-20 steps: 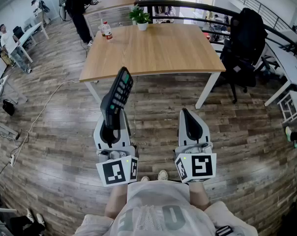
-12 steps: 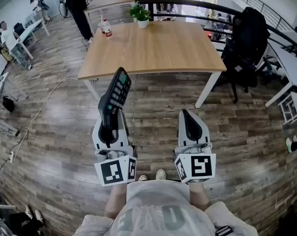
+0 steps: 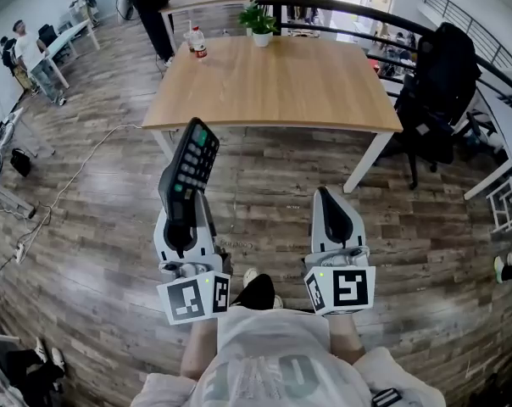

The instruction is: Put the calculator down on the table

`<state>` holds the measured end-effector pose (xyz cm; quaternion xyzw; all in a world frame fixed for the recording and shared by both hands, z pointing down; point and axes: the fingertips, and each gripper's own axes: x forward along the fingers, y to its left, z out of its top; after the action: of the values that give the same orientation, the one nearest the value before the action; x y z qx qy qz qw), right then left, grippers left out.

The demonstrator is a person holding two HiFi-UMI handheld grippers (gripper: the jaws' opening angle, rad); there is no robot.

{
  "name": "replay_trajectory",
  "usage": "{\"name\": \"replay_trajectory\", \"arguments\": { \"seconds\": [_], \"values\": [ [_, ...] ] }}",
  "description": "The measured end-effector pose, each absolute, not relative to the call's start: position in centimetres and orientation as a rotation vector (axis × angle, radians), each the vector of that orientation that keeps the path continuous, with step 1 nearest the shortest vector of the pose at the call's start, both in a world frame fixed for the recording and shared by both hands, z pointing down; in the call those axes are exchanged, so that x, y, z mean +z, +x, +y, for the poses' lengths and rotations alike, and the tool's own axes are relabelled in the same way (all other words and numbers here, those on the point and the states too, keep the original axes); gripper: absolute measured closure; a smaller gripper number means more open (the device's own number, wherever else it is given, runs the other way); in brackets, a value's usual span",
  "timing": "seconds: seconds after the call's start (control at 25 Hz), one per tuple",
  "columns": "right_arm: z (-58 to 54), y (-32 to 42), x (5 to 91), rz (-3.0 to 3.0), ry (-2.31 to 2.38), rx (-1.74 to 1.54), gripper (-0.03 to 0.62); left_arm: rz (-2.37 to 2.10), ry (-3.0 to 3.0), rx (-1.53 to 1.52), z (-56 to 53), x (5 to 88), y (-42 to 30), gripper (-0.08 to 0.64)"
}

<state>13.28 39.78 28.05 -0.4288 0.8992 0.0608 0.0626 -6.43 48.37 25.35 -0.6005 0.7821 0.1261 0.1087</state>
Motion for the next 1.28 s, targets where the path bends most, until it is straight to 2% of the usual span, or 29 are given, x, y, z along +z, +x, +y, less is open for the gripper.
{"name": "replay_trajectory", "arguments": {
  "seconds": [0.28,0.68,1.28],
  "values": [
    [36.4,13.2,29.3,2.725,-1.279,0.169,0.574,2.283,-1.76,0.398,44.9,26.0,-7.2,0.44],
    [25.9,10.2,26.9,2.722,-1.307,0.275,0.574,2.22,-1.75,0.466,33.4,22.7,-10.9,0.44],
    [8.5,2.6,24.4,2.721,-1.389,0.285,0.574,2.174,-1.848,0.505,15.2,20.4,-19.0,0.44]
  ]
}}
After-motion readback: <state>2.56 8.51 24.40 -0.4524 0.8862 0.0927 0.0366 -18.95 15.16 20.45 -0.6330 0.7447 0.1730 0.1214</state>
